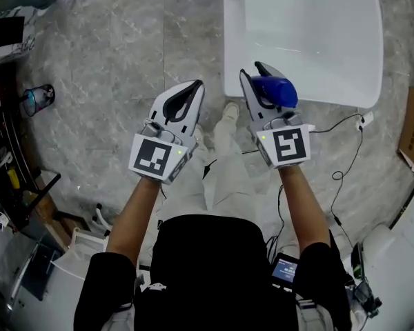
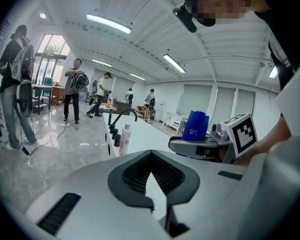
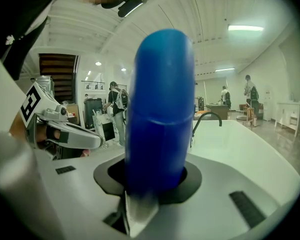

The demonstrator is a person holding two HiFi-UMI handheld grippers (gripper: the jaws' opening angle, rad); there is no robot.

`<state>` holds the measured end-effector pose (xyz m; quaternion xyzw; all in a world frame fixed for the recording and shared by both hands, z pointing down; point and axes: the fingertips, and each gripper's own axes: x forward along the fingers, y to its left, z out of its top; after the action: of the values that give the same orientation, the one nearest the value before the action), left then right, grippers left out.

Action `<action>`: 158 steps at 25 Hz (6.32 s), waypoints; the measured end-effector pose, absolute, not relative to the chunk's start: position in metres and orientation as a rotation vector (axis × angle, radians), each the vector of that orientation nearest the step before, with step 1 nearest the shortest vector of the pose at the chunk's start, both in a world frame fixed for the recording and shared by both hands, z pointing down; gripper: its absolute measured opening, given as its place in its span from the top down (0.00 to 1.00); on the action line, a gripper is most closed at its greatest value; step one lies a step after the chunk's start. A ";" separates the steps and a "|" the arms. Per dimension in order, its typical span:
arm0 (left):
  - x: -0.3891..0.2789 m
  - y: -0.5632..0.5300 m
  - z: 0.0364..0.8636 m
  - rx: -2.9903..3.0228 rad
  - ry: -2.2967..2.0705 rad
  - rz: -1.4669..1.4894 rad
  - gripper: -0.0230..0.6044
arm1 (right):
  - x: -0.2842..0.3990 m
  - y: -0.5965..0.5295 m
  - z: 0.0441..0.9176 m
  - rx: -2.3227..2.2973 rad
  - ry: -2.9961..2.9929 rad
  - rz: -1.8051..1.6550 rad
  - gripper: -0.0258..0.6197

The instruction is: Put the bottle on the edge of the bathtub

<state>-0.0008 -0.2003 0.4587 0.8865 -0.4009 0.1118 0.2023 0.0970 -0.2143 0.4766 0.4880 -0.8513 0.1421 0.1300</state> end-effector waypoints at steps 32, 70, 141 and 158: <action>-0.022 -0.203 0.586 2.340 -1.133 0.413 0.94 | 0.070 -0.297 0.650 1.348 -2.461 0.287 0.76; -0.035 -0.215 0.598 2.335 -1.188 0.385 0.94 | 0.064 -0.295 0.668 1.345 -2.435 0.241 0.76; -0.033 -0.190 0.423 2.524 -1.156 0.263 0.94 | 0.100 -0.188 0.438 1.593 -2.448 0.280 0.89; -0.051 -0.119 0.302 2.686 -1.080 0.154 0.94 | 0.049 -0.109 0.297 1.673 -2.450 0.202 0.92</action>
<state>-0.0507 -0.1188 0.3017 0.9196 -0.3699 0.0527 0.1210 0.0494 -0.1087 0.2966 0.5607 -0.8210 0.0676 0.0841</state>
